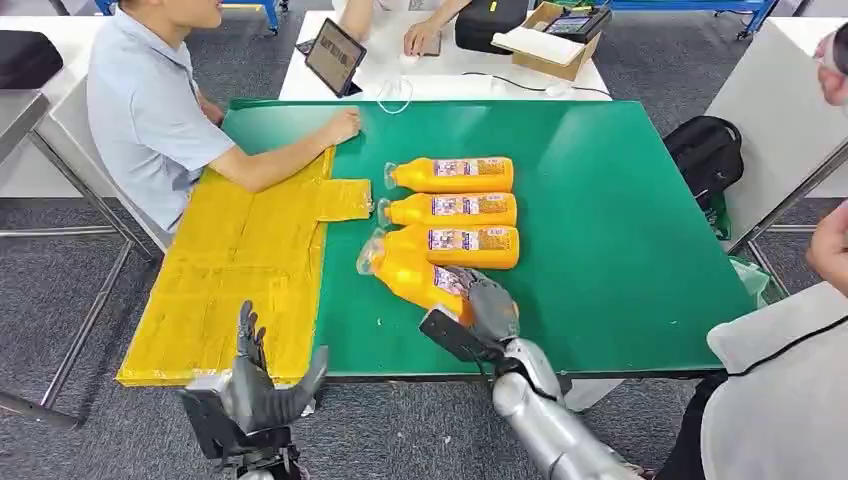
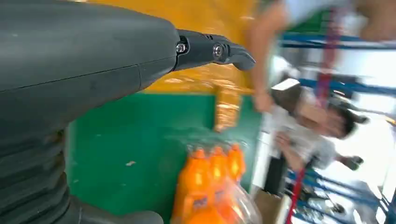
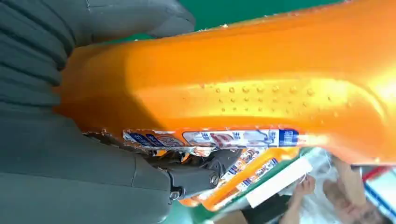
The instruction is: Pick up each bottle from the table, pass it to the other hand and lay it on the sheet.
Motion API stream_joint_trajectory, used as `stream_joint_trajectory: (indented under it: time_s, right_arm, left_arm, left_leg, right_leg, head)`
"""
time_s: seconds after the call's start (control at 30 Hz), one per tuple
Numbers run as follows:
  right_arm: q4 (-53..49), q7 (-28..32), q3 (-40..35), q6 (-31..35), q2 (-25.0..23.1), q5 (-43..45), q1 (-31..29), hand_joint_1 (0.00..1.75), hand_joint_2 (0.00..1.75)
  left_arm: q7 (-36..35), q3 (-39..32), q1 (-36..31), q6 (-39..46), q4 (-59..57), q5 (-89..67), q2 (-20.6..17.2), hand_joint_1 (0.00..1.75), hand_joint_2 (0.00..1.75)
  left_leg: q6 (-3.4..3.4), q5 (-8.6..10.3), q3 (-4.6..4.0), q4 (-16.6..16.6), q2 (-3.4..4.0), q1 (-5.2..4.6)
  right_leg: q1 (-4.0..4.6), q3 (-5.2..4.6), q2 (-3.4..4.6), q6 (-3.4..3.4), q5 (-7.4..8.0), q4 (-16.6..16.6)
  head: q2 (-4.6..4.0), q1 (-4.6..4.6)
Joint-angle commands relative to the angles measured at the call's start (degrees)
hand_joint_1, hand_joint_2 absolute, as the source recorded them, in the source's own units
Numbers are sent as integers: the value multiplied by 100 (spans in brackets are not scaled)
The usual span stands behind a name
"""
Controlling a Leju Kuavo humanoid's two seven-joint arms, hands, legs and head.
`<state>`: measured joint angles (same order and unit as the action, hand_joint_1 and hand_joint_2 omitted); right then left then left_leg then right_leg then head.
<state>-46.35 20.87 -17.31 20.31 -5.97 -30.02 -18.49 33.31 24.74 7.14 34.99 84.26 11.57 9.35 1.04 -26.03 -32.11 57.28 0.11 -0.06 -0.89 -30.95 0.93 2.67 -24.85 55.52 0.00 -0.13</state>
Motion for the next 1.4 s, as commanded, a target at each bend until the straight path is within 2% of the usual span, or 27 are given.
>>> stream_joint_trajectory:
  time_s: [0.03,0.13,0.2,0.5,0.53,0.63,0.7,1.07,1.23,1.4]
  right_arm:
    - [-1309,129,366,109,-108,536,891,173,175]
    - [-1511,476,330,268,-106,877,927,169,175]
    - [-1774,500,211,270,-46,1107,978,166,175]
    - [-1807,494,184,271,-37,1114,968,162,175]
    - [-2001,620,-505,-40,-50,1227,830,161,175]
    - [-2047,689,-778,-111,-32,1123,830,157,175]
    - [-2011,722,-1044,-153,-11,1020,788,148,175]
    - [-1477,786,-1765,-52,-119,754,610,154,175]
    - [-1466,789,-1772,-32,-124,750,618,154,175]
    - [-1169,783,-2088,50,-143,599,477,154,175]
  left_arm:
    - [-371,-342,-41,-368,-225,568,-101,0,175]
    - [-823,-70,-91,-923,-380,1003,-283,0,175]
    - [-878,233,-133,-1334,-577,1114,-432,0,175]
    - [-812,355,-135,-1421,-608,1040,-471,0,175]
    - [-409,730,-400,-1393,-498,181,-518,0,175]
    - [-469,683,-489,-1496,-538,222,-465,0,175]
    - [-454,653,-524,-1584,-526,205,-430,0,175]
    - [-484,667,-525,-1967,-381,241,-426,0,175]
    - [-486,660,-529,-1971,-375,244,-426,0,175]
    - [-626,533,-484,-2846,-144,941,-388,0,175]
  left_leg:
    - [-7,10,-20,-4,-26,8]
    - [-7,17,-45,-5,-13,15]
    - [-8,16,-45,-5,-20,14]
    - [-6,17,-44,-3,-20,10]
    - [-10,17,-57,-3,-28,15]
    - [-11,14,-102,6,-26,16]
    - [-8,17,-112,4,-25,15]
    - [-9,14,-115,2,-15,16]
    - [-7,17,-123,0,-25,14]
    - [-7,16,-126,3,-24,16]
  right_leg:
    - [6,-13,-30,-11,-3,-2]
    - [10,0,-14,-10,4,-3]
    - [8,1,-24,-12,-1,-2]
    - [3,-1,-20,-7,0,2]
    - [9,-6,-33,-13,-1,-2]
    - [9,-52,-21,-13,0,7]
    - [9,-62,-18,-9,4,5]
    - [9,-66,-12,-11,4,4]
    - [7,-73,-19,-8,4,4]
    - [8,-76,-18,-7,5,4]
  head:
    - [0,0]
    - [0,-2]
    - [0,0]
    - [0,0]
    - [0,2]
    - [0,-2]
    - [0,0]
    - [0,0]
    - [0,0]
    - [0,0]
